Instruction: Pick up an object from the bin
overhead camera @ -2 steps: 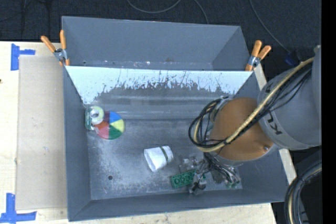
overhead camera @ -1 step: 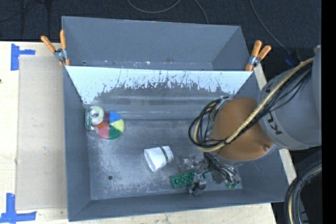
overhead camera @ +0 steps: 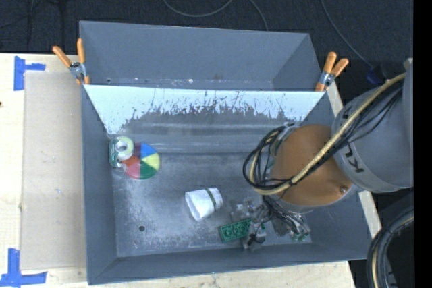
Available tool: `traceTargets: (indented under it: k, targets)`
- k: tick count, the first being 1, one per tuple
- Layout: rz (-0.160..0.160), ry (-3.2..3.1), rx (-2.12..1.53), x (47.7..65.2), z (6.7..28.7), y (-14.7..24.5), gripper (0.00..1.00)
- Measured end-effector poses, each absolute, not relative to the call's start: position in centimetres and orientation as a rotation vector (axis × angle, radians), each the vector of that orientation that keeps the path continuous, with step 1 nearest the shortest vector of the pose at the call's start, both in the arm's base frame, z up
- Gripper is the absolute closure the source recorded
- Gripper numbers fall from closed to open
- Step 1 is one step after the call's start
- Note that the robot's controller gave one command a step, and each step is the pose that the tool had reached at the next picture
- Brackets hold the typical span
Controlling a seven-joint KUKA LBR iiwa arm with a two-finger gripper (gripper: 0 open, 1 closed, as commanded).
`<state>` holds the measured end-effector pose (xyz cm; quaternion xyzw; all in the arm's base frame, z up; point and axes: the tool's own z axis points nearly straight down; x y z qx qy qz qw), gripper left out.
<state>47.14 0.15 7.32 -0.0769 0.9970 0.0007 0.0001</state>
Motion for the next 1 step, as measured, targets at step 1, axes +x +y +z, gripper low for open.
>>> traceTargets:
  k: [1]
  targets:
    - [0.003,3.139,-0.243,46.96,8.40,0.18,1.00]
